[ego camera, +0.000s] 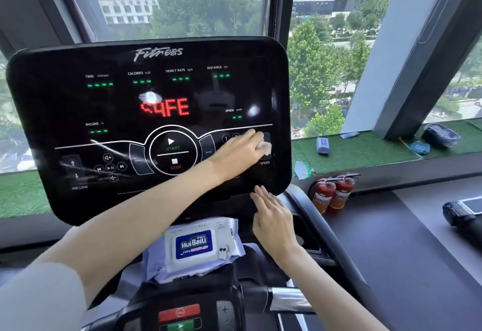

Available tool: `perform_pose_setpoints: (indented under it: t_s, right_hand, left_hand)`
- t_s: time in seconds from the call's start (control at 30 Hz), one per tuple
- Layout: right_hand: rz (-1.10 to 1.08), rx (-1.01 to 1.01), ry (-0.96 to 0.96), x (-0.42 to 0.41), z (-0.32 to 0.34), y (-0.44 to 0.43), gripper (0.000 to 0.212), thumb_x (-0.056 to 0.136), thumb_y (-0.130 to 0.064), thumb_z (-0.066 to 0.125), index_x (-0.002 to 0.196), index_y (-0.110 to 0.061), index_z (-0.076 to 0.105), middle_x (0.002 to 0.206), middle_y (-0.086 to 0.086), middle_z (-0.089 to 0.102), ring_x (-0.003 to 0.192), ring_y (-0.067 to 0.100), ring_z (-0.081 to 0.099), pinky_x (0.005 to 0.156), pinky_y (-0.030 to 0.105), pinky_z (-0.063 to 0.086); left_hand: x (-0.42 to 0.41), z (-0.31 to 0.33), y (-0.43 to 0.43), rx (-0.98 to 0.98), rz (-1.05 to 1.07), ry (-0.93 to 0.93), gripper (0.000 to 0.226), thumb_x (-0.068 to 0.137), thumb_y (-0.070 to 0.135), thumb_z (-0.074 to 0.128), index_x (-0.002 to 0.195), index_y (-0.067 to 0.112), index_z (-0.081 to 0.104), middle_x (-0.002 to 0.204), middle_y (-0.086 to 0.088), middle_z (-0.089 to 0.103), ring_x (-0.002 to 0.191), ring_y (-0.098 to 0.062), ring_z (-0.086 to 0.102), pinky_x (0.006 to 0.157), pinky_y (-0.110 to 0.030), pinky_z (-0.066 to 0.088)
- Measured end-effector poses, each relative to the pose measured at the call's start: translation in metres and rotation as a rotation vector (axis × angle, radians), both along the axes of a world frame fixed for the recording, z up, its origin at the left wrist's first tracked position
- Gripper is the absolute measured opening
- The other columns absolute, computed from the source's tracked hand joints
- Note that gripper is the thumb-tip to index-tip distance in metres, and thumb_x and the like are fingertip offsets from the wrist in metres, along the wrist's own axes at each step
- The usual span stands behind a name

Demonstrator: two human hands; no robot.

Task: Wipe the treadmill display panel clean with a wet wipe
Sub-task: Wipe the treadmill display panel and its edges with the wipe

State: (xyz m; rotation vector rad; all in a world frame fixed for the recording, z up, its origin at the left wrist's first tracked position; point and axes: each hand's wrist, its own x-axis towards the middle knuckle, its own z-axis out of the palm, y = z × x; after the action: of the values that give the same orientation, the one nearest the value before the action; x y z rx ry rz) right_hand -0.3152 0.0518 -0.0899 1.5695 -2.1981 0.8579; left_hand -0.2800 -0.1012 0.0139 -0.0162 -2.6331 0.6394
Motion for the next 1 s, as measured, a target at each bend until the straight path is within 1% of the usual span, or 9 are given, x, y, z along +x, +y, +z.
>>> perform_pose_setpoints:
  t_s: [0.17, 0.27, 0.33, 0.43, 0.53, 0.7, 0.77, 0.9, 1.0]
  right_hand:
    - [-0.007, 0.008, 0.029, -0.001, -0.001, 0.000, 0.044, 0.066, 0.003, 0.040, 0.099, 0.000, 0.069, 0.110, 0.015, 0.068, 0.107, 0.024, 0.064, 0.092, 0.032, 0.049]
    - [0.006, -0.001, 0.039, -0.002, -0.002, 0.000, 0.043, 0.065, 0.004, 0.043, 0.099, 0.000, 0.068, 0.111, 0.015, 0.068, 0.107, 0.025, 0.064, 0.092, 0.033, 0.049]
    - [0.013, 0.001, 0.033, -0.003, -0.003, 0.000, 0.043, 0.060, 0.008, 0.054, 0.100, 0.000, 0.068, 0.111, 0.015, 0.068, 0.107, 0.025, 0.064, 0.092, 0.034, 0.050]
    - [0.011, 0.007, 0.022, -0.004, -0.001, 0.001, 0.041, 0.063, 0.006, 0.049, 0.099, 0.000, 0.069, 0.110, 0.014, 0.069, 0.107, 0.024, 0.064, 0.091, 0.032, 0.050]
    - [0.023, -0.016, 0.012, -0.002, 0.004, 0.002, 0.041, 0.068, -0.001, 0.034, 0.092, -0.001, 0.068, 0.101, 0.013, 0.071, 0.101, 0.022, 0.066, 0.090, 0.029, 0.050]
    - [0.017, -0.128, -0.037, -0.007, 0.005, 0.003, 0.037, 0.068, 0.004, 0.040, 0.092, -0.001, 0.068, 0.097, 0.012, 0.072, 0.093, 0.024, 0.068, 0.090, 0.023, 0.042]
    - [0.009, -0.185, -0.014, -0.007, 0.001, 0.003, 0.034, 0.065, 0.010, 0.048, 0.092, 0.001, 0.067, 0.096, 0.014, 0.071, 0.091, 0.028, 0.067, 0.093, 0.027, 0.041]
    - [0.037, -0.158, 0.067, 0.008, 0.001, -0.003, 0.045, 0.062, 0.008, 0.043, 0.101, 0.000, 0.064, 0.096, 0.012, 0.064, 0.089, 0.029, 0.058, 0.088, 0.035, 0.042]
    - [0.109, -0.092, 0.103, 0.021, 0.004, -0.016, 0.049, 0.062, 0.007, 0.044, 0.107, 0.001, 0.061, 0.102, 0.013, 0.062, 0.094, 0.027, 0.053, 0.094, 0.037, 0.041]
  left_hand:
    - [-0.014, -0.010, 0.011, -0.121, -0.020, 0.016, 0.020, 0.082, -0.001, 0.054, 0.097, 0.010, 0.062, 0.082, -0.001, 0.054, 0.077, -0.015, 0.051, 0.060, -0.023, 0.047]
    - [-0.014, -0.006, 0.008, -0.186, -0.062, -0.006, 0.016, 0.085, 0.002, 0.055, 0.096, 0.009, 0.064, 0.082, 0.000, 0.055, 0.076, -0.015, 0.052, 0.056, -0.023, 0.047]
    - [-0.013, -0.007, 0.008, -0.192, -0.068, -0.038, 0.025, 0.089, 0.001, 0.041, 0.092, 0.009, 0.065, 0.081, 0.000, 0.056, 0.074, -0.015, 0.053, 0.053, -0.023, 0.045]
    - [-0.009, -0.021, 0.014, -0.127, -0.115, -0.114, 0.035, 0.089, 0.003, 0.028, 0.090, 0.009, 0.063, 0.082, -0.002, 0.055, 0.075, -0.016, 0.052, 0.053, -0.025, 0.045]
    - [-0.004, -0.035, 0.018, -0.007, -0.139, -0.198, 0.019, 0.084, 0.001, 0.047, 0.095, 0.007, 0.061, 0.087, -0.005, 0.053, 0.079, -0.019, 0.052, 0.055, -0.029, 0.050]
    - [0.011, -0.035, 0.015, 0.074, -0.095, -0.229, 0.018, 0.082, 0.003, 0.061, 0.098, 0.010, 0.059, 0.090, -0.006, 0.050, 0.081, -0.020, 0.049, 0.051, -0.029, 0.043]
    - [0.024, -0.038, 0.013, 0.113, -0.059, -0.219, 0.017, 0.083, 0.004, 0.059, 0.098, 0.011, 0.057, 0.089, -0.004, 0.047, 0.081, -0.019, 0.046, 0.050, -0.028, 0.040]
    - [0.056, -0.045, 0.005, 0.141, -0.025, -0.196, 0.031, 0.081, -0.003, 0.054, 0.108, 0.012, 0.057, 0.089, -0.005, 0.046, 0.082, -0.019, 0.042, 0.053, -0.026, 0.030]
    - [0.081, -0.049, -0.004, 0.202, 0.023, -0.143, 0.029, 0.087, 0.002, 0.056, 0.114, 0.010, 0.057, 0.086, -0.006, 0.046, 0.078, -0.018, 0.039, 0.048, -0.026, 0.036]
